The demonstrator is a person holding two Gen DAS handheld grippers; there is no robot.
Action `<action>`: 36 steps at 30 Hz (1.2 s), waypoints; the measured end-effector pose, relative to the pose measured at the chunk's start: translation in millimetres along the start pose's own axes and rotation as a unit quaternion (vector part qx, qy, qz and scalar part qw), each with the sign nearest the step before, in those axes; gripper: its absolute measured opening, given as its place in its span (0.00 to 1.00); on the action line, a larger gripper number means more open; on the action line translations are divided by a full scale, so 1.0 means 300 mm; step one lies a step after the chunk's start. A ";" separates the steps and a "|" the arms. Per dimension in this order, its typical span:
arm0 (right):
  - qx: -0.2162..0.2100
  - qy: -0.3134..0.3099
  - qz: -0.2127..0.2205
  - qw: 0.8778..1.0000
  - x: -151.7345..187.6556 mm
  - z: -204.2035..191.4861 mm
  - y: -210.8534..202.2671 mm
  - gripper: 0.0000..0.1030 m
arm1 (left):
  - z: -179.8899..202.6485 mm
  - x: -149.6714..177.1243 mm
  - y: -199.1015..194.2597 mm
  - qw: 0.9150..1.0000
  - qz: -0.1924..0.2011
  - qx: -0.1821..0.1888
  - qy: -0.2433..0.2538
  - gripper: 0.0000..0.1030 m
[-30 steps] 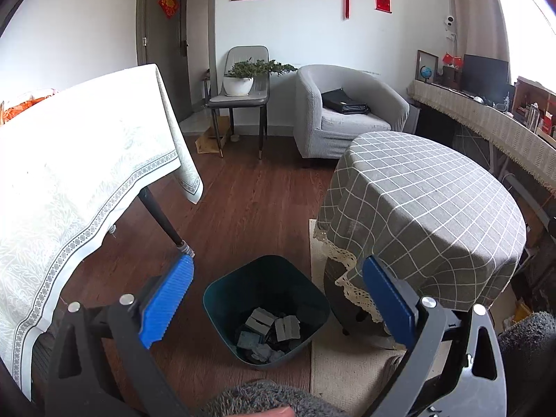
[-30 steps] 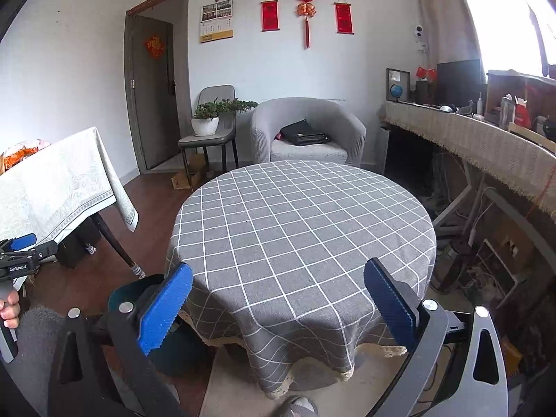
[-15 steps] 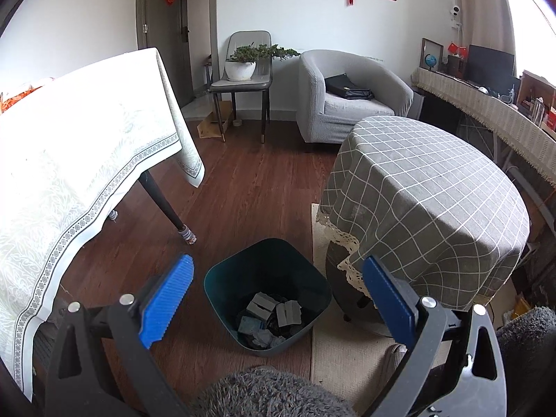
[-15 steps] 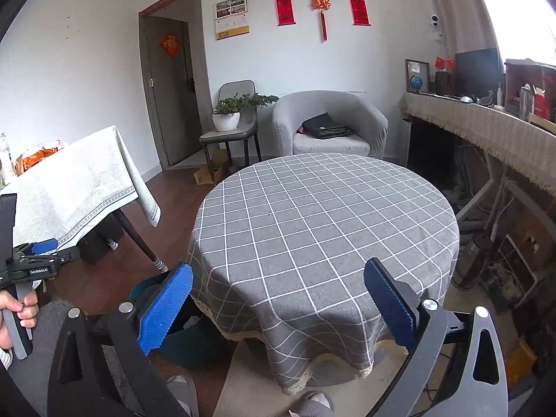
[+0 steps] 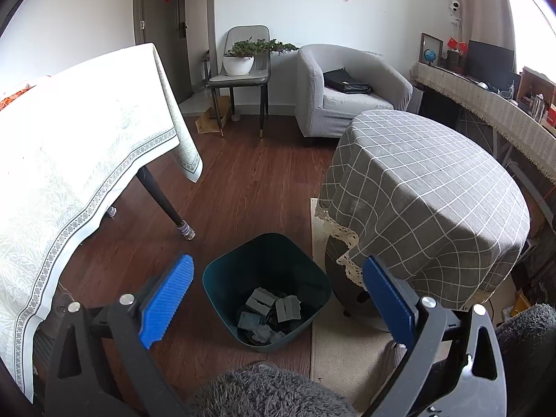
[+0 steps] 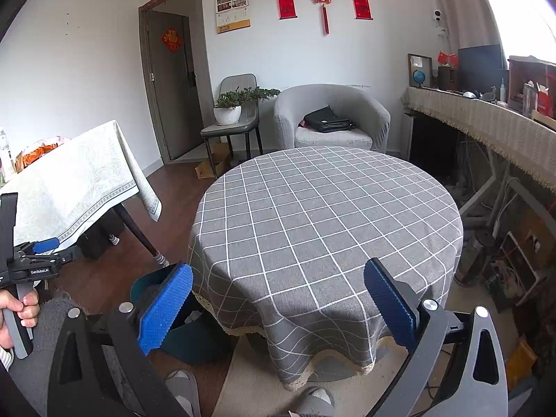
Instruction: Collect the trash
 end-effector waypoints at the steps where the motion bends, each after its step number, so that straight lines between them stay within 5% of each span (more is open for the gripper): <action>1: 0.000 0.000 0.000 1.000 -0.001 0.000 0.001 0.97 | -0.001 0.000 0.000 1.000 0.000 0.000 0.000 0.96; 36: -0.002 0.001 -0.006 1.000 0.007 0.003 0.007 0.97 | -0.004 0.000 0.000 1.000 0.001 -0.001 0.003 0.96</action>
Point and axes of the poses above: each gripper's, at about its wrist camera, not at the fingertips, and y roughly the way its jaws point, z to its right, x to its underside, the point moved 8 cm from there along y, roughly the way its jaws point
